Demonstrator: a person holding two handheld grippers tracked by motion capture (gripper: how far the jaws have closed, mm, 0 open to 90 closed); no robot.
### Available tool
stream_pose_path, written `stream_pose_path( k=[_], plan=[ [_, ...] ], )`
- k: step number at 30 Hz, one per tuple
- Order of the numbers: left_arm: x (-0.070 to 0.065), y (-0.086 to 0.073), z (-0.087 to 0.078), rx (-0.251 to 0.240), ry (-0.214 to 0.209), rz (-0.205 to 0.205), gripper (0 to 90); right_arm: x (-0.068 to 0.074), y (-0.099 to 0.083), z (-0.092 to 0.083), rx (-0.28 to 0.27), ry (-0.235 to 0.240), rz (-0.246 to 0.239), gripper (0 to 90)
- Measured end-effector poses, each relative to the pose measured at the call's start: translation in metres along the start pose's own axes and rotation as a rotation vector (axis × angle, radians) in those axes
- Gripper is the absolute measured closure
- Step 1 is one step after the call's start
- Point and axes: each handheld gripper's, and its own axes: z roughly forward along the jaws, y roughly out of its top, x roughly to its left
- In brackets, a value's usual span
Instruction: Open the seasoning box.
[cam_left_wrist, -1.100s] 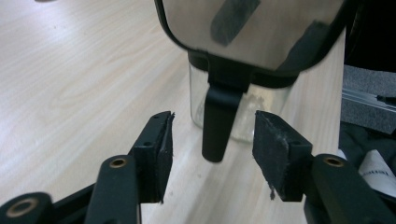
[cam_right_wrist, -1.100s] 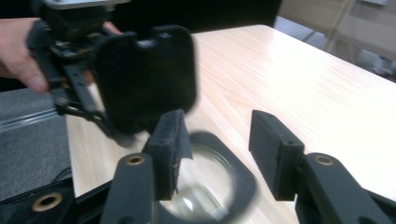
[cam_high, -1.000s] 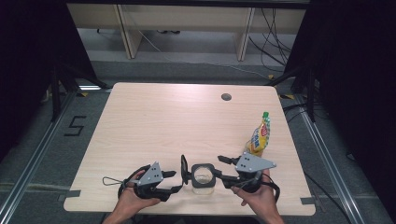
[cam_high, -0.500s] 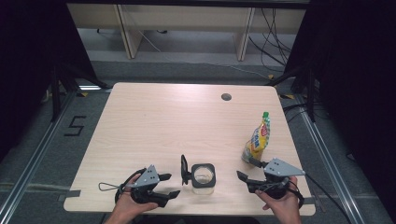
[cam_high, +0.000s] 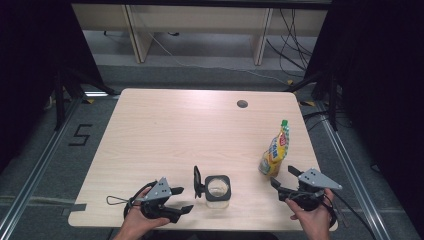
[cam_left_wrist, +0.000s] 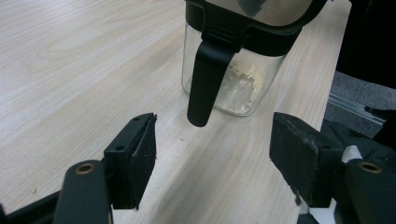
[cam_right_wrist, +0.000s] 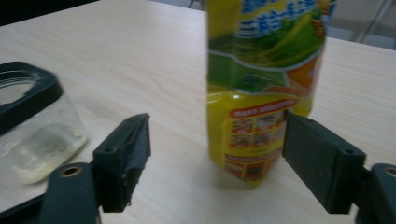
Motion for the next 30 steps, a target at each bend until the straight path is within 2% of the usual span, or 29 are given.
stream_pose_path(
  k=[3,5,6,7,8,9,10,11,12,14,15,18,20,21,22,26,27,28,29,30],
  plan=[
    [0.000,0.000,0.001,0.003,-0.002,0.006,31.6,-0.002,0.000,0.005,-0.004,-0.039,0.027,19.9],
    [0.002,0.000,0.000,0.027,0.003,0.030,31.6,-0.005,0.000,0.010,-0.007,-0.052,0.011,19.0],
    [0.001,0.000,0.001,0.019,-0.004,0.018,31.6,-0.003,0.001,0.013,0.003,-0.055,0.030,19.1],
    [-0.001,-0.001,0.002,0.004,-0.005,-0.015,31.6,-0.006,0.001,0.016,-0.002,-0.058,-0.005,18.8],
    [-0.001,-0.001,0.002,0.005,0.000,-0.017,31.6,-0.006,0.001,0.019,-0.003,-0.066,0.006,18.3],
    [0.001,0.000,0.001,0.023,0.007,0.002,31.6,-0.007,0.001,0.022,0.002,-0.069,0.007,18.3],
    [-0.001,-0.001,0.003,-0.002,-0.004,-0.018,31.6,-0.007,0.001,0.025,0.003,-0.078,-0.002,18.2],
    [-0.001,-0.001,0.003,-0.005,-0.007,-0.016,31.7,-0.007,0.001,0.028,0.008,-0.078,0.000,18.0],
    [0.000,0.000,0.002,0.006,-0.007,0.005,31.7,-0.007,0.001,0.031,0.008,-0.088,-0.004,17.9],
    [0.000,0.000,0.002,0.001,-0.008,0.002,31.7,-0.006,0.003,0.035,0.000,-0.104,-0.011,17.4],
    [0.001,0.000,0.002,0.014,-0.004,0.018,31.7,-0.006,0.004,0.038,-0.009,-0.116,-0.023,17.3],
    [0.000,0.000,0.002,0.004,-0.010,0.000,31.8,-0.004,0.006,0.046,-0.012,-0.139,-0.013,15.0],
    [0.000,-0.001,0.003,-0.003,-0.006,-0.006,31.9,-0.005,0.006,0.050,-0.016,-0.169,-0.028,15.4],
    [0.000,-0.001,0.003,-0.017,-0.009,-0.012,31.9,-0.005,0.006,0.052,-0.018,-0.171,-0.012,15.9],
    [-0.001,-0.001,0.003,-0.017,-0.009,-0.026,31.9,-0.007,0.006,0.053,-0.022,-0.179,-0.021,15.7],
    [-0.001,-0.001,0.002,-0.003,-0.004,-0.020,32.1,-0.006,0.005,0.060,-0.026,-0.201,0.014,15.4],
    [0.001,0.000,0.001,0.023,0.009,0.007,32.1,-0.009,0.005,0.060,-0.027,-0.196,0.003,15.7],
    [0.001,0.000,0.001,0.021,0.009,0.005,32.1,-0.010,0.005,0.062,-0.030,-0.194,0.005,16.2],
    [0.001,0.000,0.001,0.020,0.008,0.004,32.1,-0.011,0.005,0.063,-0.043,-0.202,-0.013,15.9],
    [0.000,0.000,0.001,0.012,-0.009,-0.012,32.1,-0.011,0.005,0.064,-0.029,-0.192,0.014,15.8]
  ],
)
